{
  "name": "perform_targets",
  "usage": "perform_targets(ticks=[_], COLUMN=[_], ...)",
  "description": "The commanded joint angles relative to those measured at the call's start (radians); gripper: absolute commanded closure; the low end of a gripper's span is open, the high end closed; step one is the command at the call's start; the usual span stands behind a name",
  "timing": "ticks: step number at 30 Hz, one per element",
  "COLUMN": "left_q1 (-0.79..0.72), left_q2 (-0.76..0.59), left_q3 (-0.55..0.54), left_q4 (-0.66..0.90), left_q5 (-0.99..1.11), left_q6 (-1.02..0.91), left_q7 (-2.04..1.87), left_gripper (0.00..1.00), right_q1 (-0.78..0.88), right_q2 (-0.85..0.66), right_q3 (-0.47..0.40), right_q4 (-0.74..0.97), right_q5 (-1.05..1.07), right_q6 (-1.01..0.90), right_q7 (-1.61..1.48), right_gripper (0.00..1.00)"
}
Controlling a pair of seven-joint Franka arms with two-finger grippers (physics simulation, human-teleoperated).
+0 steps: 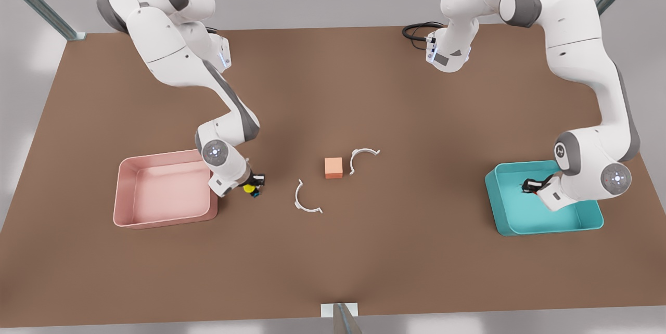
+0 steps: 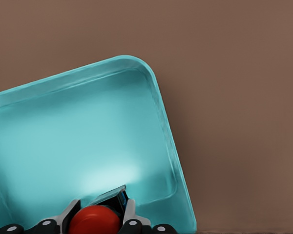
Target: Place the red button in the blue storage box with the left arm, and place the yellow button in the pink storage box with the right arm
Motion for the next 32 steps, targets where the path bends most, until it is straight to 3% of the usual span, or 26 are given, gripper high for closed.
perform_targets(ticks=[1, 2, 7, 10, 13, 15, 18, 20, 21, 22, 23, 26, 27, 32], left_q1=[0.006, 0.011, -0.015, -0.129, -0.15, -0.15, -0.159, -0.161, -0.161, -0.161, -0.161, -0.17, -0.17, -0.17], left_q2=[0.004, 0.004, -0.022, -0.031, -0.324, -0.56, -0.517, -0.514, -0.514, -0.514, -0.514, -0.513, -0.513, -0.513], left_q3=[0.004, 0.004, -0.016, -0.034, -0.032, -0.031, -0.032, -0.032, -0.032, -0.032, -0.034, -0.034, -0.034, -0.034], left_q4=[0.0, 0.0, 0.035, 0.159, 0.092, -0.126, -0.071, -0.064, -0.064, -0.064, -0.064, -0.064, -0.064, -0.064], left_q5=[0.064, 0.064, -0.015, -0.118, -0.121, -0.121, -0.112, -0.112, -0.112, -0.112, -0.112, -0.112, -0.112, -0.112], left_q6=[-0.019, -0.023, -0.027, -0.034, -0.241, -0.232, -0.203, -0.205, -0.206, -0.206, -0.206, -0.206, -0.206, -0.206], left_q7=[0.463, 0.462, 0.335, -0.289, -0.443, -0.414, -0.419, -0.42, -0.422, -0.42, -0.42, -0.422, -0.42, -0.419], left_gripper=[0.3, 0.0, 0.0, 0.0, 0.0, 0.0, 0.0, 0.0, 0.0, 0.0, 0.0, 0.0, 0.0, 0.0], right_q1=[-0.017, -0.017, -0.094, -0.191, -0.339, -0.401, -0.422, -0.422, -0.421, -0.416, -0.412, -0.402, -0.382, -0.407], right_q2=[-0.021, -0.049, -0.2, -0.273, -0.277, -0.276, -0.222, -0.155, -0.138, -0.136, -0.148, -0.159, -0.161, -0.234], right_q3=[0.0, 0.0, 0.0, 0.0, 0.006, 0.009, 0.011, 0.011, 0.011, 0.011, 0.015, 0.12, 0.162, 0.233], right_q4=[0.033, 0.044, 0.041, 0.012, -0.039, -0.071, -0.073, -0.059, -0.043, -0.014, 0.029, 0.442, 0.6, 0.625], right_q5=[-0.004, -0.004, -0.004, -0.001, 0.002, 0.021, 0.024, 0.022, 0.022, 0.019, 0.016, 0.011, -0.076, -0.071], right_q6=[-0.07, -0.087, -0.208, -0.32, -0.323, -0.323, -0.32, -0.282, -0.263, -0.269, -0.281, -0.671, -0.861, -0.93], right_q7=[-0.06, -0.06, -0.103, -0.198, -0.38, -0.455, -0.468, -0.468, -0.465, -0.46, -0.472, -0.417, -0.356, -0.314], right_gripper=[0.5, 0.5, 0.5, 0.5, 0.5, 0.49, 0.47, 0.37, 0.07, 0.0, 0.0, 0.0, 0.0, 0.0])
